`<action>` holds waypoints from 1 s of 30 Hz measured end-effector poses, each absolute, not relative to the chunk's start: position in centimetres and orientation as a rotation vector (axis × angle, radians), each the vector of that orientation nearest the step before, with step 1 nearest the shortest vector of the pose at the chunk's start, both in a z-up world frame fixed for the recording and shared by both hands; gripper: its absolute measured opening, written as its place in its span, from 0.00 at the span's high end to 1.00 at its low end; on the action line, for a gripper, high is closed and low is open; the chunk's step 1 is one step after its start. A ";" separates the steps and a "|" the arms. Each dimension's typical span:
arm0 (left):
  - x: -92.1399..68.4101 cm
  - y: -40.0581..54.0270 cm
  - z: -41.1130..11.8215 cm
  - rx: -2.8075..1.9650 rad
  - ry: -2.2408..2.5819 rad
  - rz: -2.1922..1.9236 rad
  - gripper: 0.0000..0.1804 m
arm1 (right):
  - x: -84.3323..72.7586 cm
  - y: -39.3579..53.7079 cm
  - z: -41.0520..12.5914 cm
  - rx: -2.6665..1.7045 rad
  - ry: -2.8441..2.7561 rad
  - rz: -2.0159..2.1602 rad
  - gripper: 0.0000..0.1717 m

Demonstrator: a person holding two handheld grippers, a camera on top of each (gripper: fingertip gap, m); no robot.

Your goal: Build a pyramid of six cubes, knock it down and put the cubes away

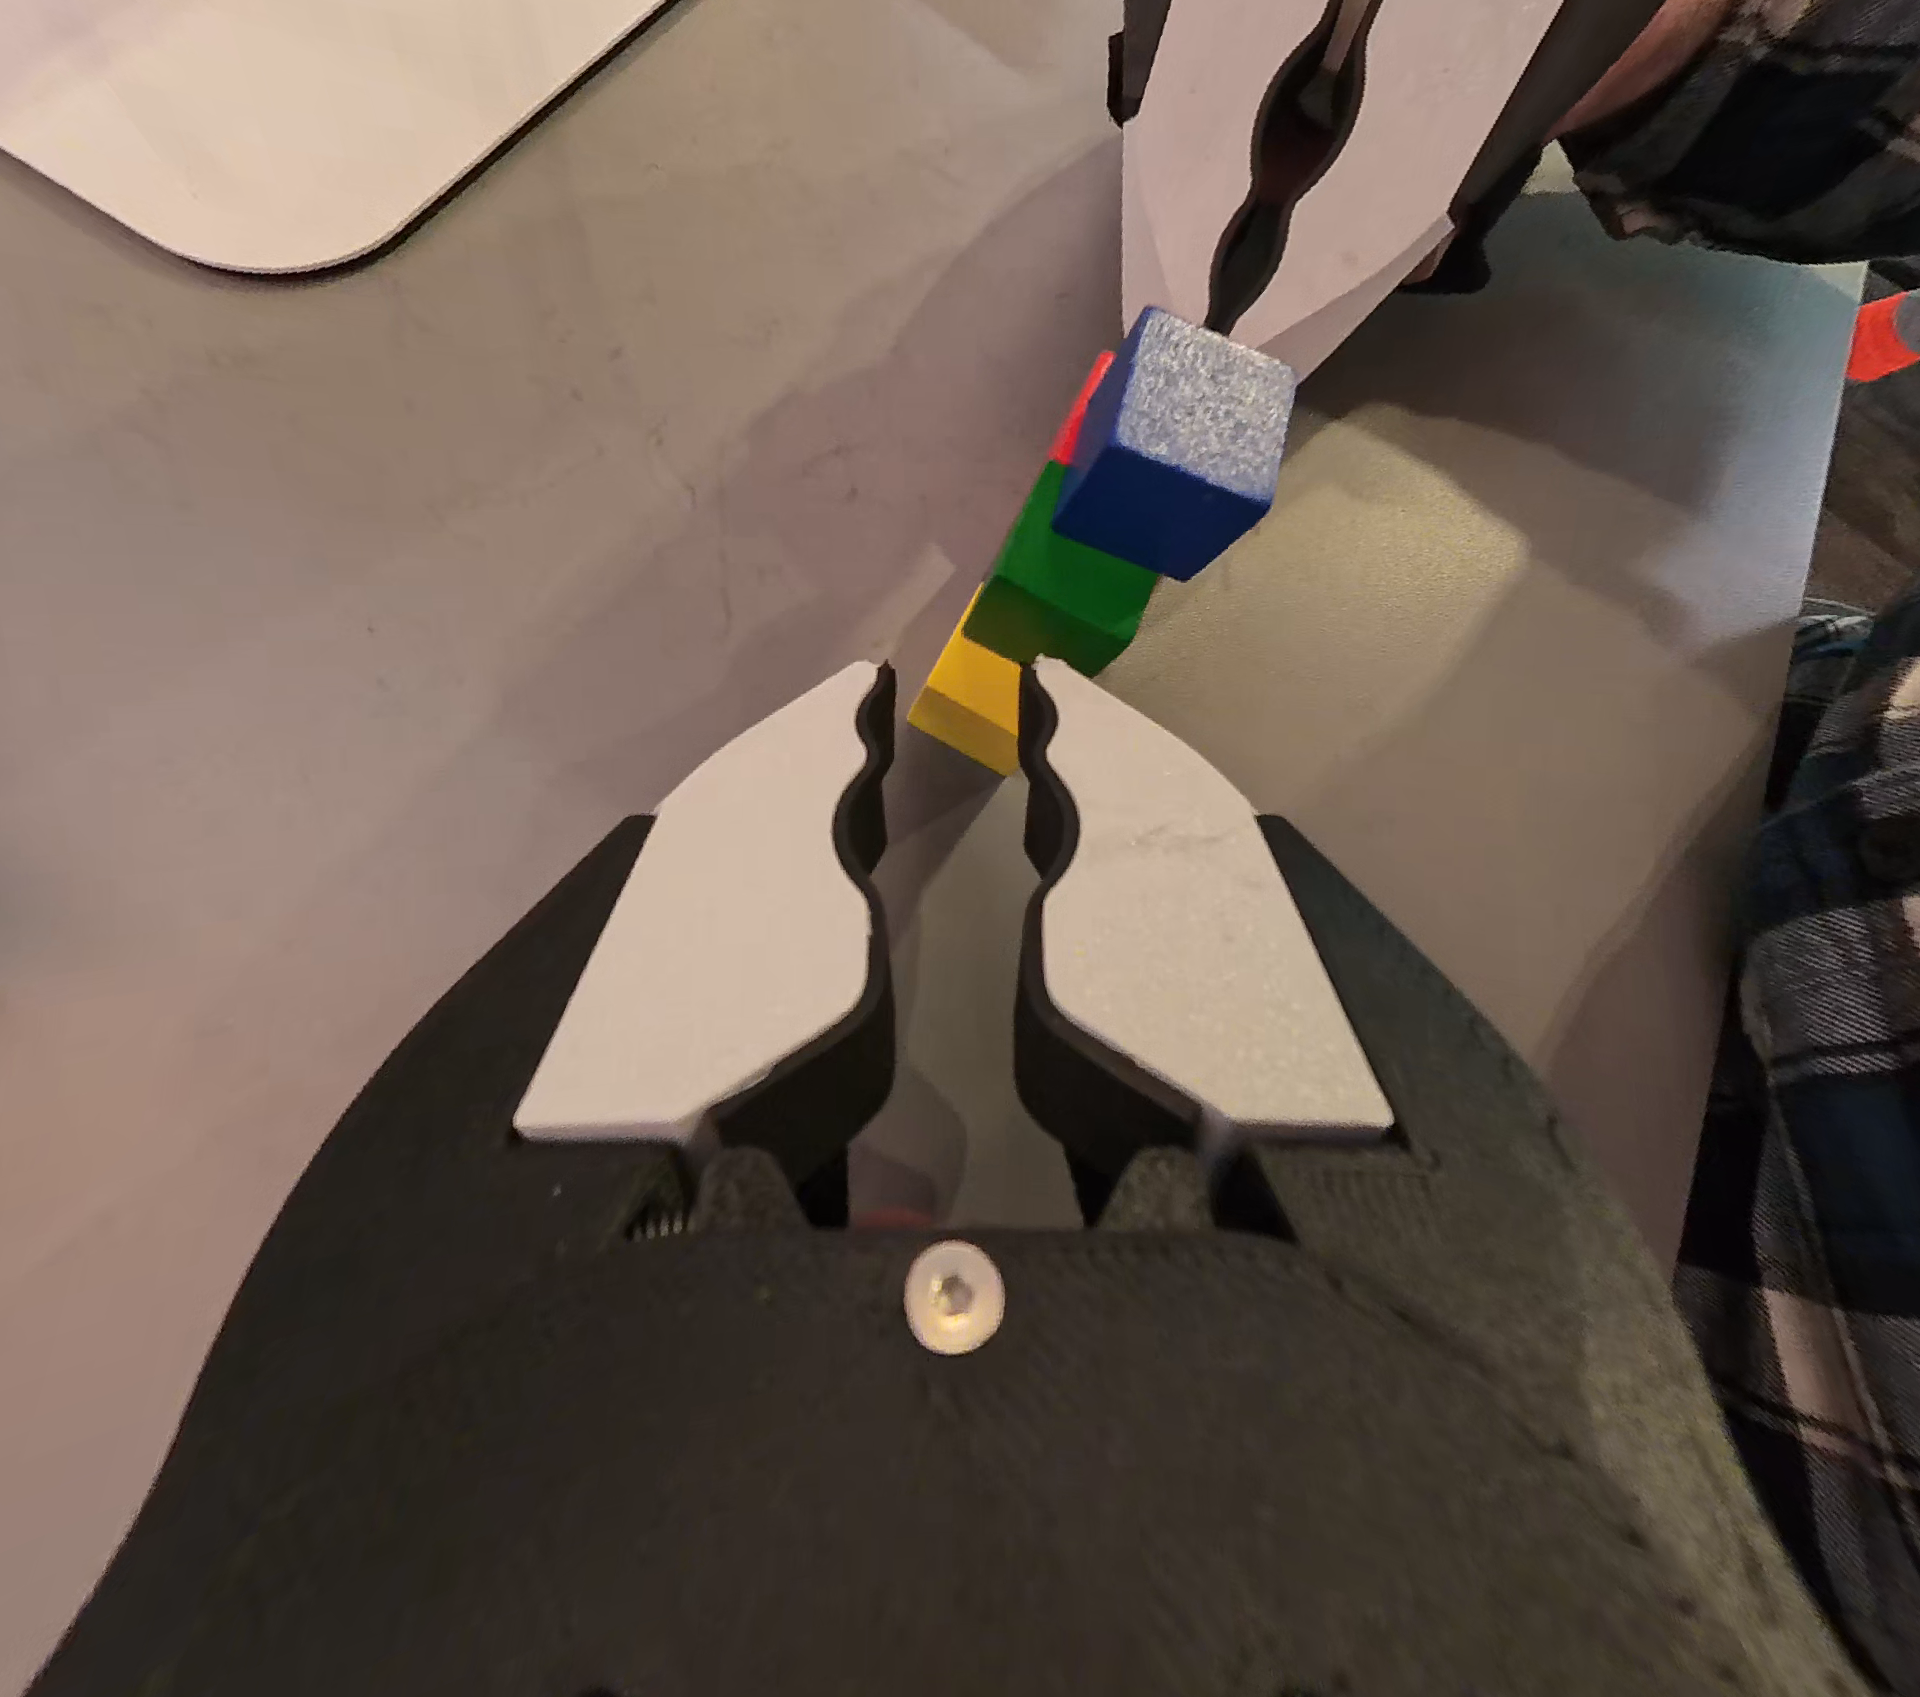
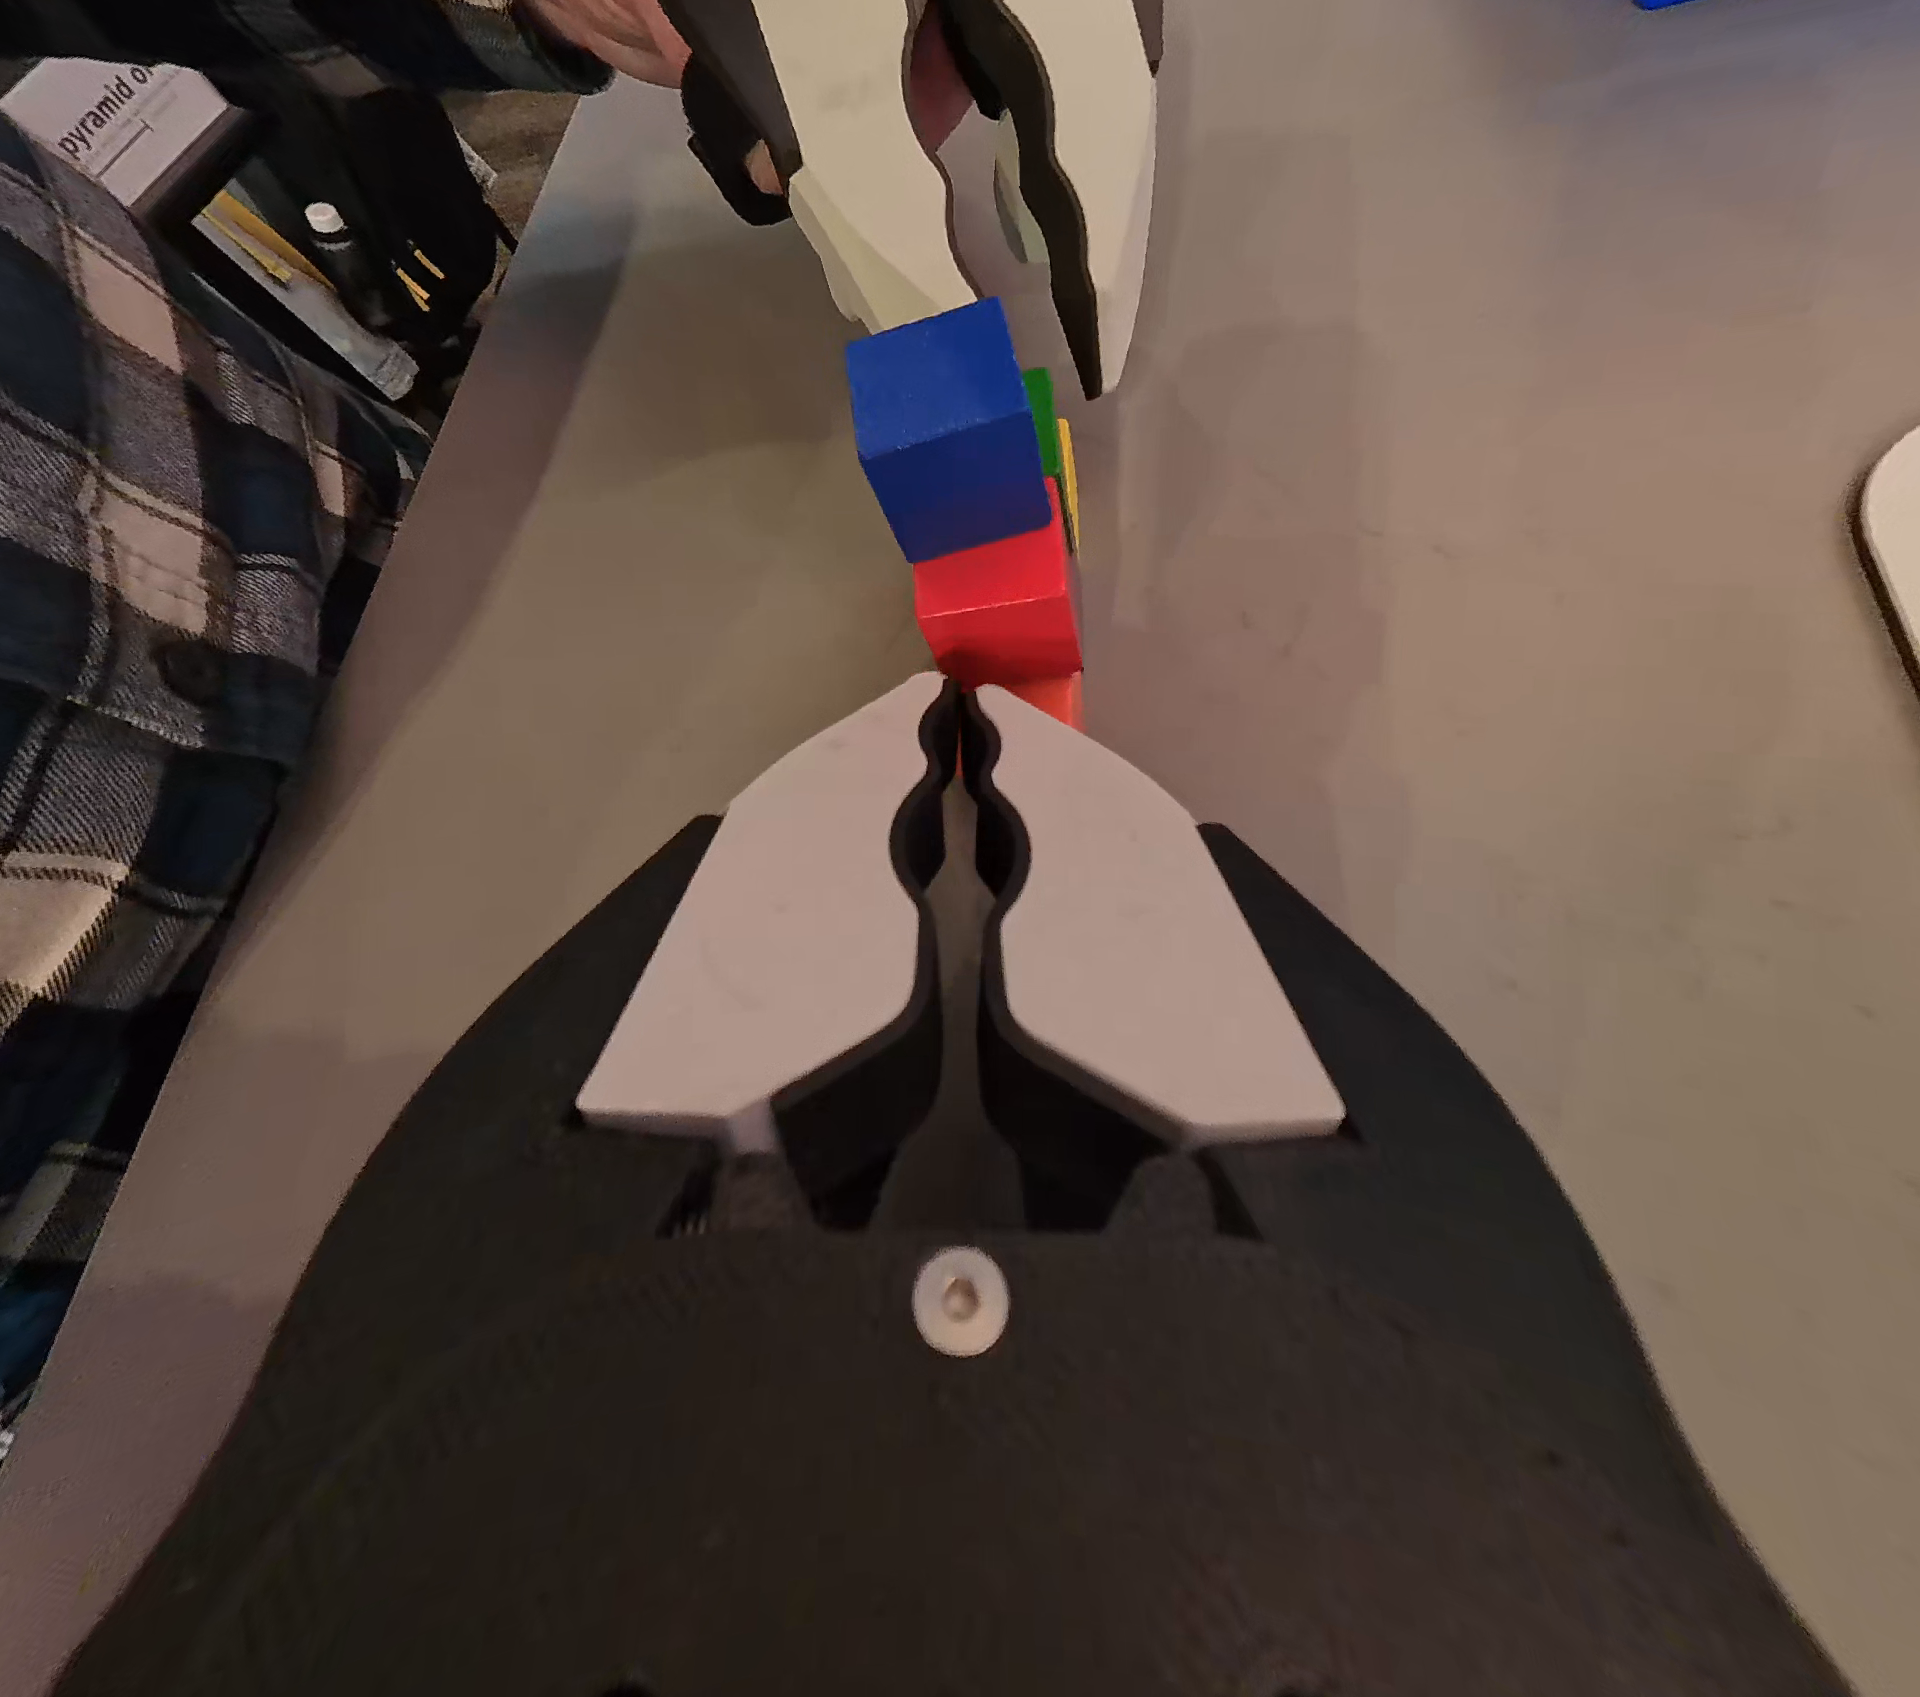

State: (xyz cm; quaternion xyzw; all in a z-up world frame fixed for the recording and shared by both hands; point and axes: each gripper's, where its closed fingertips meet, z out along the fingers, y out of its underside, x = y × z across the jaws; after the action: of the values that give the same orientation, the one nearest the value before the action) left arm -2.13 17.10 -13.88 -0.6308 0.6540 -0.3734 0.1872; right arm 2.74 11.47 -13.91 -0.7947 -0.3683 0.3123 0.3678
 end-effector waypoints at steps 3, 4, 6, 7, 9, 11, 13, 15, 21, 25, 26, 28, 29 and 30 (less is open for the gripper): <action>-2.1 17.1 -14.0 -1.776 1.842 -1.054 0.88 | 2.6 11.4 -14.0 -2.045 -0.963 0.794 1.00; -2.1 17.1 -14.0 -1.776 1.842 -1.056 0.88 | 2.6 11.4 -14.0 -2.045 -0.964 0.794 1.00; -2.0 17.0 -14.1 -1.775 1.848 -1.056 0.88 | 2.6 11.3 -13.9 -2.043 -0.963 0.797 1.00; -2.0 17.0 -14.1 -1.774 1.851 -1.057 0.88 | 2.6 11.3 -13.9 -2.044 -0.962 0.796 1.00; -2.0 17.0 -14.1 -1.772 1.856 -1.056 0.88 | 2.5 11.4 -14.0 -2.045 -0.964 0.794 1.00; -2.0 17.0 -14.1 -1.771 1.856 -1.057 0.88 | 2.2 11.5 -14.0 -2.045 -0.967 0.794 1.00; -2.0 17.0 -14.2 -1.770 1.858 -1.059 0.88 | 2.2 11.6 -13.9 -2.045 -0.971 0.794 1.00; -2.0 17.0 -14.2 -1.767 1.862 -1.059 0.88 | 2.2 11.7 -13.9 -2.044 -0.974 0.794 1.00; -1.9 17.0 -14.2 -1.765 1.873 -1.061 0.89 | 1.6 12.6 -14.0 -2.043 -0.974 0.798 1.00; -2.0 16.8 -14.3 -1.757 1.886 -1.072 0.89 | 1.2 13.0 -14.0 -2.040 -0.978 0.805 1.00; -2.0 16.9 -14.2 -1.761 1.885 -1.075 0.87 | 1.0 13.2 -14.0 -2.036 -0.977 0.807 1.00; -2.2 17.0 -13.8 -1.758 1.874 -1.096 0.86 | 0.8 13.4 -13.7 -2.024 -0.968 0.819 1.00; -2.4 17.1 -13.6 -1.756 1.866 -1.106 0.86 | 0.8 13.5 -13.6 -2.016 -0.956 0.828 1.00; -2.5 17.3 -13.3 -1.759 1.859 -1.105 0.85 | 0.8 13.6 -13.3 -2.006 -0.941 0.838 1.00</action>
State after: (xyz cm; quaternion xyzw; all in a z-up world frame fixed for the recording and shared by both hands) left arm -2.47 17.28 -13.33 -0.6210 0.6565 -0.3903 0.1762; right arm 0.76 13.63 -13.33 -0.7845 -0.3679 0.3275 0.3768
